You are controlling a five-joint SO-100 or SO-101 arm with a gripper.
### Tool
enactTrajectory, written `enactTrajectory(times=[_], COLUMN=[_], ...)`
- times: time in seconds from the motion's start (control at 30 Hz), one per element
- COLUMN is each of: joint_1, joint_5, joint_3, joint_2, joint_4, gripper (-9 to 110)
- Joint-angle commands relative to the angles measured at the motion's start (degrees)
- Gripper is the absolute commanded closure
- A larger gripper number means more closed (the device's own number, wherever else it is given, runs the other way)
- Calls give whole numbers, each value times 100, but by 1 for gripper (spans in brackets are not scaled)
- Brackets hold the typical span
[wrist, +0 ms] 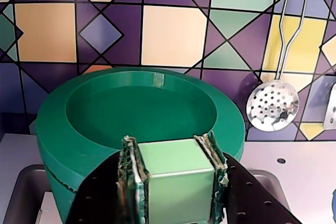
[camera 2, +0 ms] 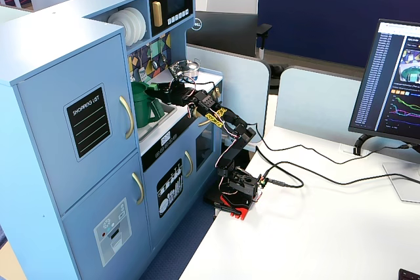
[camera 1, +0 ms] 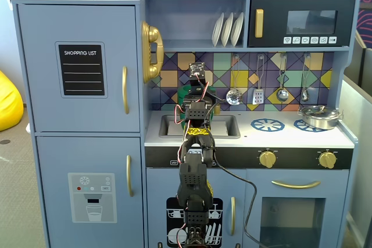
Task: Pick up the lid from the counter and put it on the green recipient
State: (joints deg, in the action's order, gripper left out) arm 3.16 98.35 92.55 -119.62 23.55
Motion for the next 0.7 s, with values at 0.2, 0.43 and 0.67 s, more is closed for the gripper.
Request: enactTrajectory(times=[0.2,0.43,0.67], joint_1=[70,62,299], joint_5=[132,79,-70], joint_3=[-747,1160,4333], joint_2=[-668,-2918,-5484], joint_4=[457,1916,3305], gripper=[67,69,77])
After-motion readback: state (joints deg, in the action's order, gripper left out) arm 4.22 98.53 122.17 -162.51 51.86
